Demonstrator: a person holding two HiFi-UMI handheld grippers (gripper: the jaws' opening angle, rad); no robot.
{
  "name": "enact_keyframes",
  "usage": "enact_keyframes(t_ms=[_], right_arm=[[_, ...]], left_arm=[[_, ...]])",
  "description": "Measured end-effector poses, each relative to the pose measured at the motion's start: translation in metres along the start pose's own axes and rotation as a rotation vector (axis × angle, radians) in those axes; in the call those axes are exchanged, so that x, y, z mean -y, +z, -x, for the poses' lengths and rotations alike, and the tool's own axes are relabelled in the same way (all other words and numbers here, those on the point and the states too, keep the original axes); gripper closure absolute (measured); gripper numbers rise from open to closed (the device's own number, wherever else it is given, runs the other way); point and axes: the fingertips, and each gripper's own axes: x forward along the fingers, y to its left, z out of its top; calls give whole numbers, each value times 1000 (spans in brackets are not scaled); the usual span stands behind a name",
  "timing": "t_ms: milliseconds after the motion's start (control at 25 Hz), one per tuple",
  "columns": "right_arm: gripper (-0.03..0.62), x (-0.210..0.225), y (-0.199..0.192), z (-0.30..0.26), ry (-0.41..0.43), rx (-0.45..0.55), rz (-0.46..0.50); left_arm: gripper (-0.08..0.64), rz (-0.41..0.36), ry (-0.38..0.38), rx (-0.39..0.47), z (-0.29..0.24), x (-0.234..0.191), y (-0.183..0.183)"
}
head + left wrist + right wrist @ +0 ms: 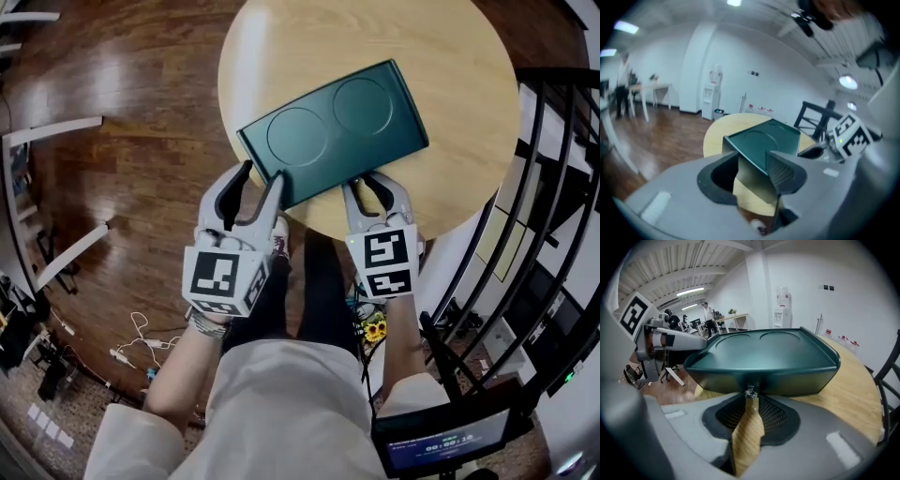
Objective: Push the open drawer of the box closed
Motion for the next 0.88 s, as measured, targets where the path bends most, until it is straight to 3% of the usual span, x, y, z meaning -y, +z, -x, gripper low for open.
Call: enact_keyframes(t_ms=[120, 200, 560, 760, 880], right_arm=[[499, 0, -6, 4, -29, -11, -20], [499, 0, -8, 8, -45, -12, -33], [499, 28, -15, 41, -175, 53, -94], [500, 21, 14, 72, -252, 199, -4], [500, 7, 31, 92, -249, 299, -1]], left_arm=[[376, -240, 21, -4, 2, 11, 6], [371, -320, -4, -11, 4, 15, 6], [384, -469, -35, 19, 24, 32, 12], [417, -460, -58, 67, 38, 38, 21], [439, -446, -67, 99, 49, 43, 27]])
